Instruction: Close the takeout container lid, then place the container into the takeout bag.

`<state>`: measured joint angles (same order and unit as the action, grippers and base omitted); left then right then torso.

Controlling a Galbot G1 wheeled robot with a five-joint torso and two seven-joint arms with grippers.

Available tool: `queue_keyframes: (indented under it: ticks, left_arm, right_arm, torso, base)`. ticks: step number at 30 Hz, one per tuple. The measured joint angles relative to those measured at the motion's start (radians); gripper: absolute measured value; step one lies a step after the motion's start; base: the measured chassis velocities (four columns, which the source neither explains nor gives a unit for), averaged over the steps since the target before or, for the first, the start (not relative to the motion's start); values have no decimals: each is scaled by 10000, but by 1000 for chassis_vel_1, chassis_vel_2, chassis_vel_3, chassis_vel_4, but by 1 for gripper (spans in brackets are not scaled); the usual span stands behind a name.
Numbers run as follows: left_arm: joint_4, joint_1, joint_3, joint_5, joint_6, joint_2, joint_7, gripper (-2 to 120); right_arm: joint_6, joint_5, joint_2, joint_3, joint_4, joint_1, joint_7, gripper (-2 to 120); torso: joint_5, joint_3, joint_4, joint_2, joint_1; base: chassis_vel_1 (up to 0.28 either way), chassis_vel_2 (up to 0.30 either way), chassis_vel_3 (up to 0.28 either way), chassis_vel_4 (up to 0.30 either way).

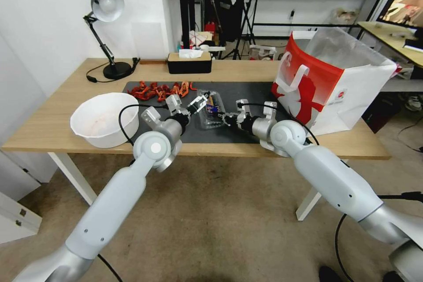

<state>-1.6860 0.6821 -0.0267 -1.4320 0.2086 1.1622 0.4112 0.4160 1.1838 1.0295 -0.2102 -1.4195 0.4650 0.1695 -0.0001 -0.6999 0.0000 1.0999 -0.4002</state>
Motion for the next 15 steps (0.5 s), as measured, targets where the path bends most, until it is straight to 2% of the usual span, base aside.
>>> queue_keyframes:
  ticks: [8, 15]
  left_arm:
    - [535, -609, 131, -133, 923, 40, 541, 100]
    - [852, -940, 291, -178, 1195, 141, 883, 100]
  right_arm:
    - [-5, -6, 4, -14, 0, -12, 6, 0]
    - [-9, -18, -6, -16, 2, -15, 28, 0]
  torso:
    - [1, 0, 0, 0, 2]
    - [0, 0, 0, 0, 2]
  base:
    - [0, 0, 0, 0]
    - [0, 0, 0, 0]
